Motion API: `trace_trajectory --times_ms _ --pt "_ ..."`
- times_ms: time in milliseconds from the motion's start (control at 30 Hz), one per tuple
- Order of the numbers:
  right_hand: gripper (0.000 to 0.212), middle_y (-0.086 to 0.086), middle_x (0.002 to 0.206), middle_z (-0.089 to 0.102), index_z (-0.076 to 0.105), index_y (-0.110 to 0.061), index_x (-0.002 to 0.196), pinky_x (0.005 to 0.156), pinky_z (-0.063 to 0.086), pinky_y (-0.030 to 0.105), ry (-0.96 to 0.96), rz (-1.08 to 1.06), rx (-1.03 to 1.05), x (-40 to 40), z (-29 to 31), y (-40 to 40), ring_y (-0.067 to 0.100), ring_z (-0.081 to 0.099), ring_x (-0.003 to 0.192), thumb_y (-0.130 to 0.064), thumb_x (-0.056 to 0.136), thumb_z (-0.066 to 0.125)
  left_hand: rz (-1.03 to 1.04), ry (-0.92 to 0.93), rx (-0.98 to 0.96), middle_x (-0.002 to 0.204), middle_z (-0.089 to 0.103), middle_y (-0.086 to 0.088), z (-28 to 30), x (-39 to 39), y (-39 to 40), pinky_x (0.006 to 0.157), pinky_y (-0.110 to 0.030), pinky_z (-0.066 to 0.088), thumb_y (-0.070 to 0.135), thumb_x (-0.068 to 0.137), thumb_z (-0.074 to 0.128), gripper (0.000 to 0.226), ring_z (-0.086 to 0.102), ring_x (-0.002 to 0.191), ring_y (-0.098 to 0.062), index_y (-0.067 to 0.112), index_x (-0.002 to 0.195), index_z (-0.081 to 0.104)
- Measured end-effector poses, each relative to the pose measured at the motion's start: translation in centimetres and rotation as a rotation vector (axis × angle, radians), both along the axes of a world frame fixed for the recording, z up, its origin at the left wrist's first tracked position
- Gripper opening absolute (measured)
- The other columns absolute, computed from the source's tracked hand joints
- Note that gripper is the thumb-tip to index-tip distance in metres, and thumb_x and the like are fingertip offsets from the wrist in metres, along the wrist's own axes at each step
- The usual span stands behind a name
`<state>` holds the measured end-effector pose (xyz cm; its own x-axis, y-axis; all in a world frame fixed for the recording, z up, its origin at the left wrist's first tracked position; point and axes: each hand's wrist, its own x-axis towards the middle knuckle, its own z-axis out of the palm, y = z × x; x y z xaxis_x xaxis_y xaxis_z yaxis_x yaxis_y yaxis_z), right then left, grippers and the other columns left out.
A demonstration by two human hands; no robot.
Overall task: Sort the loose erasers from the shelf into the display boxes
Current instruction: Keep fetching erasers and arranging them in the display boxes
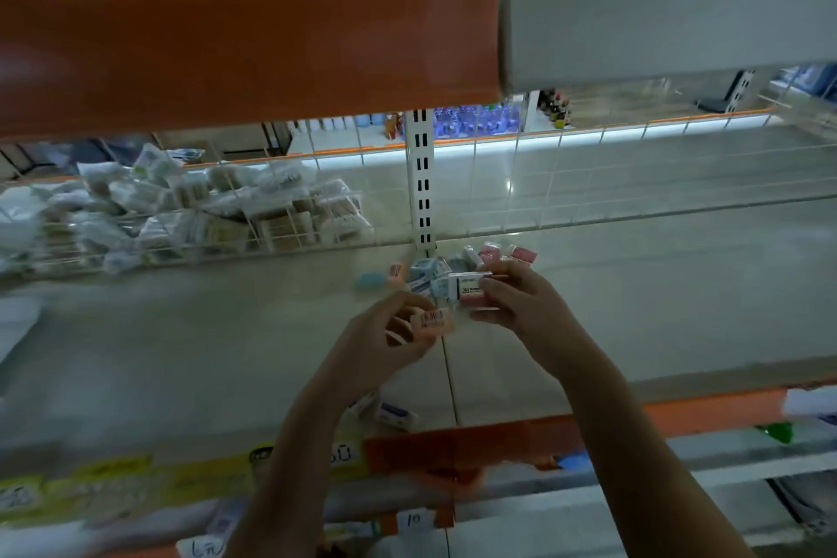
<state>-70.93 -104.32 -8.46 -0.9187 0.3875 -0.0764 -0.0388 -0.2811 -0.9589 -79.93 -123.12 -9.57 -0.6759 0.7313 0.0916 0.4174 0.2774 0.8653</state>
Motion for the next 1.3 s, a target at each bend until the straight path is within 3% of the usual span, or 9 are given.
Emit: trace_trajectory --times_ms 200,367,433,500,667,867,1000,1133,1300 --pt "0.015 0.012 0.101 0.068 0.063 -0.011 0.1 0.069 0.056 0.027 0.028 0.024 -0.022 1.8 0.3 -0.7 0.027 0.069 0.091 -0.007 0.09 0.052 0.068 -0.107 0.107 0.089 0.066 0.017 -0.2 1.6 -0.2 0.064 -0.017 0.049 0.018 0.082 0.071 0.035 0.062 0.075 -0.003 0.049 0.093 0.061" --pt "0.023 0.01 0.098 0.07 0.069 -0.018 0.095 0.075 0.054 0.023 0.075 0.181 -0.03 2.7 0.4 -0.9 0.025 0.068 0.095 -0.014 0.073 0.065 0.185 -0.139 0.21 0.084 0.066 0.016 0.0 3.3 -1.1 0.062 -0.016 0.048 0.014 0.086 0.065 0.023 0.061 0.072 -0.002 0.033 0.1 0.062" --pt "0.027 0.008 0.099 0.07 0.065 -0.016 0.101 0.075 0.054 0.022 0.077 0.228 0.017 2.6 0.3 -1.4 0.023 0.067 0.096 -0.008 0.075 0.064 0.23 -0.156 0.242 0.078 0.066 0.014 0.4 3.9 -1.9 0.062 -0.017 0.05 0.026 0.086 0.064 0.013 0.062 0.07 -0.005 0.027 0.099 0.064" --pt "0.03 0.007 0.098 0.07 0.062 -0.013 0.105 0.075 0.054 0.021 0.072 0.262 0.044 2.2 0.3 -2.3 0.023 0.068 0.095 0.002 0.079 0.061 0.281 -0.191 0.267 0.079 0.068 0.008 0.7 4.3 -3.0 0.063 -0.022 0.052 0.042 0.079 0.06 0.025 0.063 0.072 -0.008 0.025 0.096 0.066" --pt "0.032 0.007 0.091 0.071 0.059 -0.007 0.106 0.071 0.055 0.023 0.055 0.331 0.035 0.9 0.9 -6.1 0.024 0.069 0.089 0.011 0.081 0.057 0.415 -0.247 0.326 0.069 0.064 0.005 1.4 4.8 -7.0 0.053 -0.02 0.047 0.043 0.082 0.053 0.03 0.06 0.064 -0.008 0.019 0.094 0.068" --pt "0.031 0.007 0.085 0.072 0.058 -0.007 0.099 0.065 0.055 0.021 0.069 0.449 0.059 -1.7 1.3 -13.2 0.023 0.071 0.08 0.017 0.08 0.055 0.591 -0.209 0.354 0.064 0.066 0.006 2.3 4.8 -13.9 0.042 -0.019 0.041 0.014 0.096 0.049 0.018 0.055 0.051 -0.007 0.022 0.089 0.064" --pt "0.032 0.007 0.089 0.072 0.06 -0.01 0.099 0.069 0.055 0.023 0.092 0.531 0.071 -3.2 1.3 -19.7 0.027 0.07 0.084 0.015 0.081 0.056 0.603 -0.198 0.352 0.065 0.065 0.009 3.0 5.4 -20.5 0.044 -0.018 0.043 0.012 0.09 0.058 0.012 0.056 0.054 -0.005 0.022 0.093 0.063" --pt "0.033 0.004 0.088 0.073 0.06 -0.013 0.098 0.066 0.055 0.022 0.118 0.569 0.132 -4.5 1.3 -27.8 0.023 0.071 0.082 0.015 0.079 0.059 0.621 -0.151 0.299 0.064 0.063 0.013 3.7 5.8 -28.5 0.047 -0.015 0.043 -0.005 0.08 0.066 0.034 0.055 0.054 0.001 0.023 0.099 0.06" --pt "0.035 0.0 0.087 0.07 0.058 -0.019 0.094 0.064 0.054 0.024 0.114 0.594 0.216 -6.1 1.2 -37.8 0.016 0.069 0.079 0.013 0.079 0.062 0.691 -0.051 0.189 0.081 0.065 0.016 4.3 4.9 -39.0 0.051 -0.015 0.044 0.007 0.081 0.07 0.032 0.058 0.065 0.001 0.029 0.103 0.063"
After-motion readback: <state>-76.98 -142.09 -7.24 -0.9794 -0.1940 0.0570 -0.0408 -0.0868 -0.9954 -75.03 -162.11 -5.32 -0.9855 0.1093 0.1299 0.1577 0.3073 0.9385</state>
